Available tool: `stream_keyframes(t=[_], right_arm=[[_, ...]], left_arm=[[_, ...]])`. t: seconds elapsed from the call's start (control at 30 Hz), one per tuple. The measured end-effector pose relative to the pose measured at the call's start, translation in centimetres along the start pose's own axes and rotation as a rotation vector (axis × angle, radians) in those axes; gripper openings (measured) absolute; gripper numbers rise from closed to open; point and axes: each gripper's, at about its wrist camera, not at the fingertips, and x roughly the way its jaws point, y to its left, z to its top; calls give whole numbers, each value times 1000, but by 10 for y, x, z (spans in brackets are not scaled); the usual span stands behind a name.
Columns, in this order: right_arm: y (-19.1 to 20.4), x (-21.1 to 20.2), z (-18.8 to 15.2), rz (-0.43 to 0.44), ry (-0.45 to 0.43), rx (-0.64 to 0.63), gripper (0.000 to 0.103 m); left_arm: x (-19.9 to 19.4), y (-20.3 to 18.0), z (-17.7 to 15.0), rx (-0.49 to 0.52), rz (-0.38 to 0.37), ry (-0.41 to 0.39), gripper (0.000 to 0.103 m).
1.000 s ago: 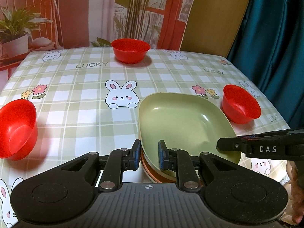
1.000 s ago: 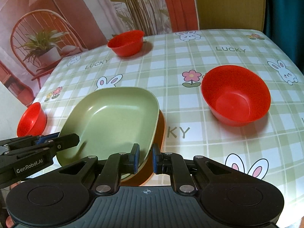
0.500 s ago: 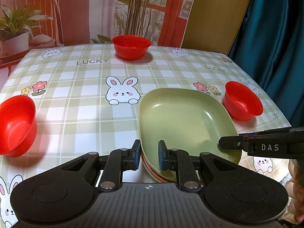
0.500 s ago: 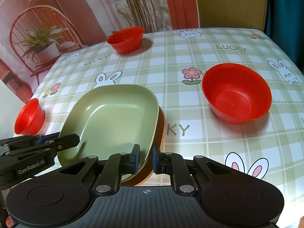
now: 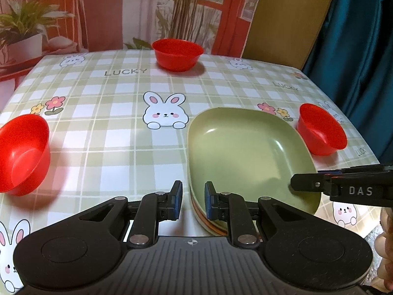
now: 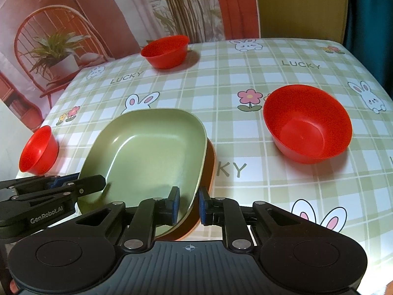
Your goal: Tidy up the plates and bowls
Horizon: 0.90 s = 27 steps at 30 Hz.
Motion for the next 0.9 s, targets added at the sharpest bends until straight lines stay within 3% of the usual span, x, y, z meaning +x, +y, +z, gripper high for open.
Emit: stream_keyframes(t=[0.9], right_arm=[[-9, -5, 5, -31, -52, 15, 23]], left_arm=[[5, 4, -2, -45, 0, 22, 24]])
